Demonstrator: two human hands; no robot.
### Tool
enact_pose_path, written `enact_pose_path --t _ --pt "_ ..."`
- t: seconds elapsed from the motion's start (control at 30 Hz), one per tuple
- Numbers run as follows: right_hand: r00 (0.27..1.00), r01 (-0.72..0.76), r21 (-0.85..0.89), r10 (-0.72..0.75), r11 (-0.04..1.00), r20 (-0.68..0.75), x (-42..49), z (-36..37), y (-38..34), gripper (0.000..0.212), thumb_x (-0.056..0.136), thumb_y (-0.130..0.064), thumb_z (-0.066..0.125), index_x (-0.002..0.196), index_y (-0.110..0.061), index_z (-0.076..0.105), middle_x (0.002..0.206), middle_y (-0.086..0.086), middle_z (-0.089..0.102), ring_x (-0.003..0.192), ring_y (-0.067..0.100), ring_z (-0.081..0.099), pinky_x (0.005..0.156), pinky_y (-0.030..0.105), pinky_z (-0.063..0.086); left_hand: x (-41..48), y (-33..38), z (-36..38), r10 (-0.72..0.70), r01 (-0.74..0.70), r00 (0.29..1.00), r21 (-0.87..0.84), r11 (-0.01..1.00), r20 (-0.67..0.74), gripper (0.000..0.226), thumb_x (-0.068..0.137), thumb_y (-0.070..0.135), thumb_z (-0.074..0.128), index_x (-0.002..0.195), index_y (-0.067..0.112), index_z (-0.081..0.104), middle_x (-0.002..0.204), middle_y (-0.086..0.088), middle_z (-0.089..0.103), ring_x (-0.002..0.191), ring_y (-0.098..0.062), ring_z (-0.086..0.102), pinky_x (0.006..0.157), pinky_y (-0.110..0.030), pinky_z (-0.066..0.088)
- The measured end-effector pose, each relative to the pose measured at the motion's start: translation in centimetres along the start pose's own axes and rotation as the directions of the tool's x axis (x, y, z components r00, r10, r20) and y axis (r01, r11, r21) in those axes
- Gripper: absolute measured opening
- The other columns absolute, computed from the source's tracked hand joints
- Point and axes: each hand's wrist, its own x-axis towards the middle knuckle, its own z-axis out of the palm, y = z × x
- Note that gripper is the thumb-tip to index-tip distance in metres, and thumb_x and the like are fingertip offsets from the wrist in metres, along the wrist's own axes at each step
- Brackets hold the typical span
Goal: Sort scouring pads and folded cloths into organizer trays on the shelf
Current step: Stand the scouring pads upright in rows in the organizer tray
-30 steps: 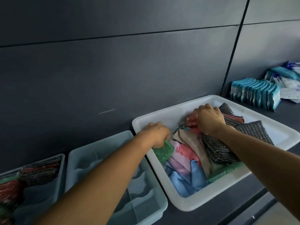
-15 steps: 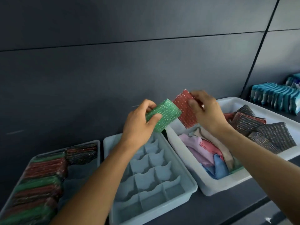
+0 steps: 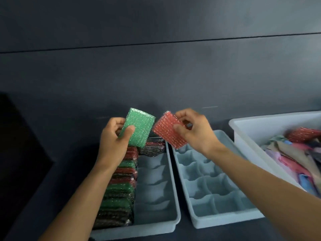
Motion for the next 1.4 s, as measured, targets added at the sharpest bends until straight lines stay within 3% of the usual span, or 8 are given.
enact_pose_path --t 0.23,0.33,0.63,0.77,0.87,1.0,1.23,1.4 --pt "0.946 0.189 -0.362 -0.070 0.913 0.317 -0.4 7.8 2.3 0.019 0.088 -0.018 0.065 0.105 -0.024 0.061 0.100 -0.003 0.068 0.091 0.018 0.063 0.081 0.035 0.051 -0.2 -2.7 -3.5 -0.062 0.062 0.998 0.038 0.997 0.003 0.018 0.093 0.028 0.064 0.109 0.024 0.056 0.104 0.016 0.060 0.095 0.010 0.055 0.075 -0.010 0.039" --pt "0.916 0.311 -0.502 -0.114 0.807 0.385 -0.2 9.0 2.8 0.018 0.090 -0.015 0.057 0.106 -0.022 0.058 0.100 0.003 0.065 0.088 0.025 0.062 0.078 0.038 0.052 -0.5 -3.1 -4.0 -0.066 0.065 0.998 0.032 0.997 0.016 0.016 0.093 0.026 0.064 0.107 0.025 0.056 0.101 0.021 0.058 0.087 0.023 0.052 0.069 -0.001 0.037" --pt "0.854 0.421 -0.606 -0.072 0.675 0.515 0.7 10.9 3.7 0.028 0.087 -0.007 0.054 0.112 -0.017 0.063 0.114 0.004 0.062 0.108 0.024 0.056 0.089 0.036 0.048 -0.8 -3.8 -3.9 -0.066 0.067 0.996 -0.034 0.997 0.056 0.020 0.091 0.023 0.067 0.109 0.020 0.060 0.105 0.010 0.066 0.100 0.000 0.062 0.083 -0.016 0.048" --pt "0.950 0.205 -0.511 -0.044 0.835 0.309 1.4 9.9 4.1 0.031 0.086 -0.024 0.068 0.117 -0.023 0.063 0.117 0.001 0.053 0.107 0.019 0.054 0.090 0.032 0.047 -1.0 -3.7 -4.1 -0.040 0.040 0.996 0.007 0.999 0.075 0.017 0.091 0.021 0.067 0.106 0.023 0.059 0.102 0.015 0.064 0.091 0.015 0.059 0.071 -0.001 0.043" --pt "0.997 0.076 -0.066 -0.076 0.995 0.006 2.0 7.6 0.9 0.043 0.086 -0.040 0.066 0.127 -0.034 0.055 0.113 -0.007 0.055 0.090 0.008 0.058 0.084 0.023 0.051 -0.7 -3.5 -4.2 0.003 -0.020 0.993 0.142 0.990 0.120 0.018 0.089 0.023 0.069 0.106 0.023 0.061 0.100 0.021 0.061 0.092 0.013 0.057 0.073 -0.002 0.041" --pt "0.871 0.426 -0.317 -0.289 0.847 0.397 0.9 6.1 -2.2 0.043 0.086 -0.049 0.061 0.127 -0.039 0.055 0.114 -0.013 0.060 0.092 0.002 0.051 0.078 0.026 0.050 -0.8 -2.3 -2.1 0.062 -0.118 0.966 0.218 0.969 0.250 0.020 0.086 0.028 0.072 0.105 0.024 0.064 0.103 0.016 0.064 0.100 -0.001 0.059 0.090 -0.027 0.049" --pt "0.951 0.235 -0.584 -0.059 0.777 0.303 -0.2 5.1 0.0 0.025 0.089 -0.032 0.063 0.113 -0.029 0.064 0.107 0.001 0.065 0.098 0.022 0.060 0.080 0.030 0.045 -0.7 -4.2 -0.8 -0.126 -0.093 0.871 0.410 0.908 0.476 0.073 0.093 0.033 0.064 0.151 0.029 0.020 0.150 0.010 0.042 0.137 -0.012 0.040 0.111 -0.035 0.032" --pt "0.939 0.269 -0.602 -0.065 0.752 0.339 -0.7 7.6 0.9 0.026 0.088 -0.024 0.059 0.114 -0.020 0.061 0.113 0.004 0.066 0.104 0.028 0.059 0.081 0.032 0.044 -1.5 -5.9 -0.7 -0.213 -0.121 0.787 0.483 0.867 0.580 0.082 0.095 0.034 0.060 0.155 0.033 0.003 0.156 0.001 0.034 0.143 -0.018 0.032 0.114 -0.035 0.030"
